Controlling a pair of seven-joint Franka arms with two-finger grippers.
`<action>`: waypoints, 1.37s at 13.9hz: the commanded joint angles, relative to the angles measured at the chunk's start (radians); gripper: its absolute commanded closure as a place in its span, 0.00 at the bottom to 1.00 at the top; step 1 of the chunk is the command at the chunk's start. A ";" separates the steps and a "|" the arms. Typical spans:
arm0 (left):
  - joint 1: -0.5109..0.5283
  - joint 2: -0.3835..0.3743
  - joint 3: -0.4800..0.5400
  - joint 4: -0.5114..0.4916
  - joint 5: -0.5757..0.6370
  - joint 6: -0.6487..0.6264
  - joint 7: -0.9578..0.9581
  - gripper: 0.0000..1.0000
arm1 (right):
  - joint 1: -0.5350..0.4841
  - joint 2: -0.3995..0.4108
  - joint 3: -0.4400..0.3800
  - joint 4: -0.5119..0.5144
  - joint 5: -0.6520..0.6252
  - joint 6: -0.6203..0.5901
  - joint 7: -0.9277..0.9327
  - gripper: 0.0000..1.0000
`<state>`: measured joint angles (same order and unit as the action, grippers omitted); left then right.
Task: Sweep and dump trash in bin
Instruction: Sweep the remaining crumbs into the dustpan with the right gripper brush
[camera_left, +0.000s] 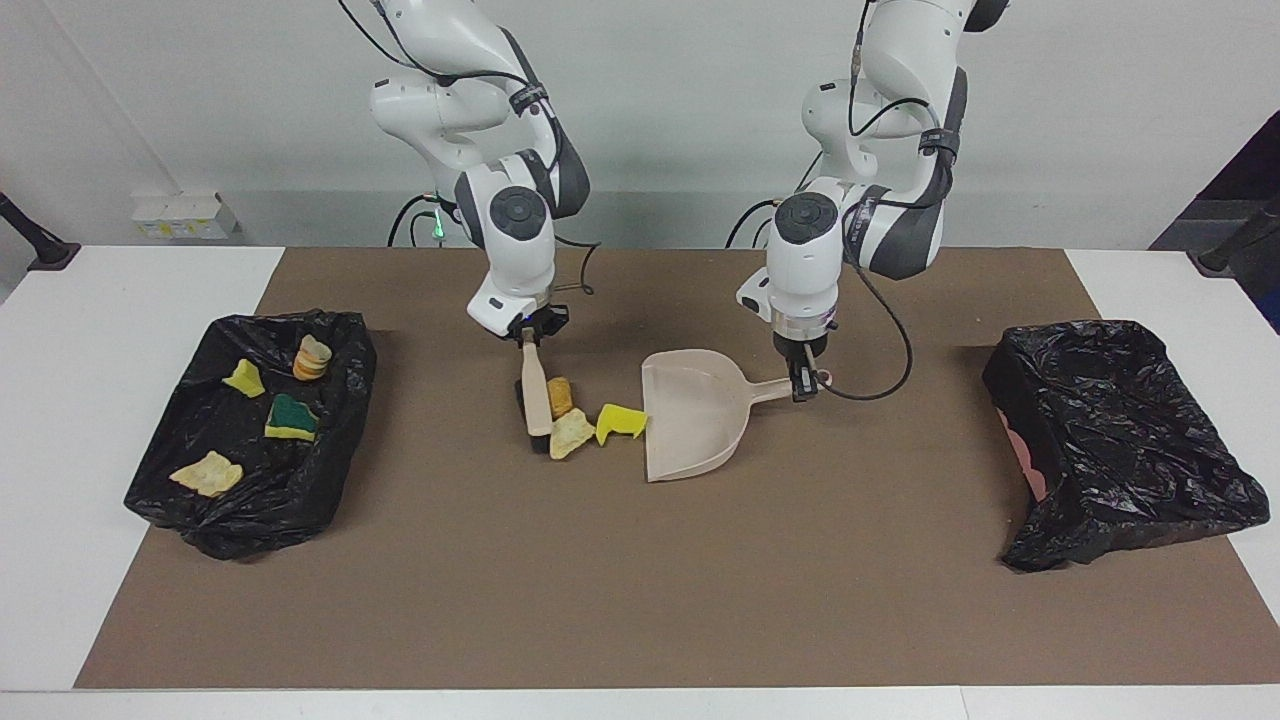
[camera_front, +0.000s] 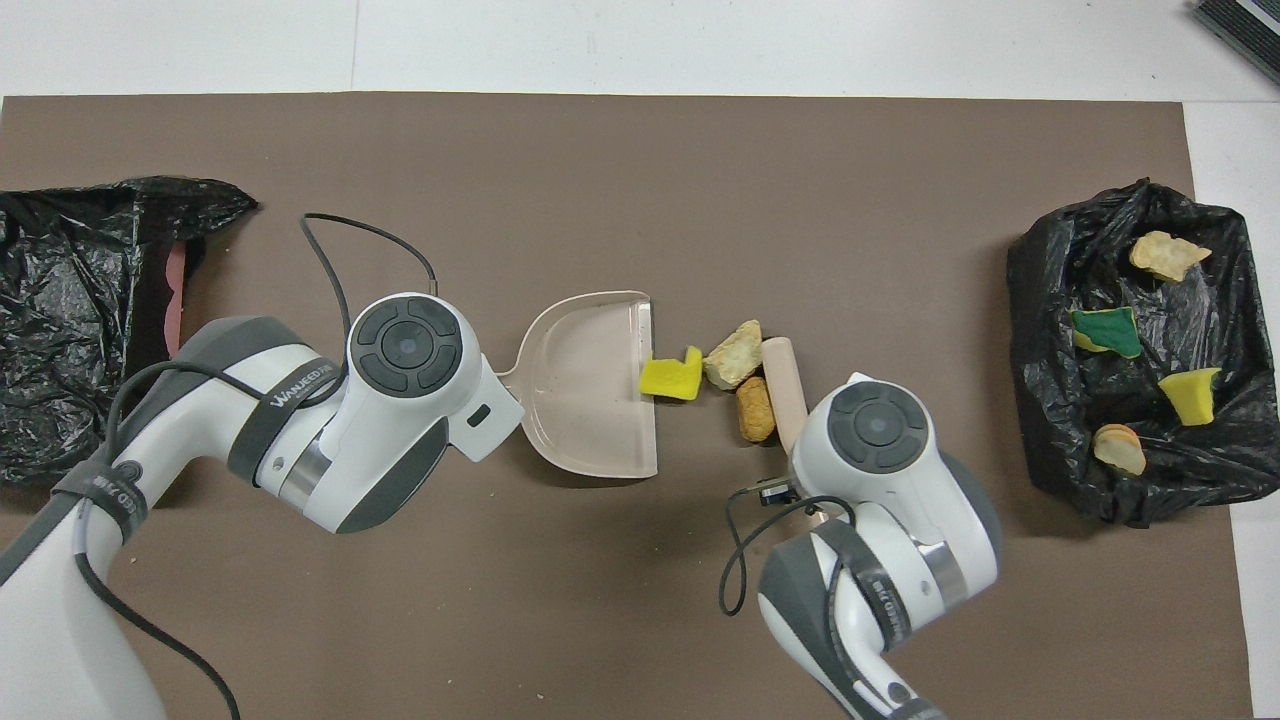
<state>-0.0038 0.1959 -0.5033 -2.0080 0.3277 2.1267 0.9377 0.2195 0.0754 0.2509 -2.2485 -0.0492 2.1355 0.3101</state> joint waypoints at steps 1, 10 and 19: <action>0.002 -0.036 0.008 -0.043 0.002 0.009 0.001 1.00 | 0.049 0.067 0.004 0.079 0.067 0.020 0.004 1.00; 0.027 -0.046 0.015 -0.066 0.002 0.021 0.023 1.00 | 0.199 0.070 0.004 0.124 0.371 0.100 0.035 1.00; 0.037 -0.047 0.176 -0.009 -0.245 0.024 0.386 1.00 | 0.155 -0.069 0.002 0.110 0.229 -0.137 0.179 1.00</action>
<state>0.0215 0.1815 -0.3423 -2.0187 0.1460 2.1454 1.2705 0.3511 0.0347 0.2400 -2.1121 0.2076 1.9968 0.4197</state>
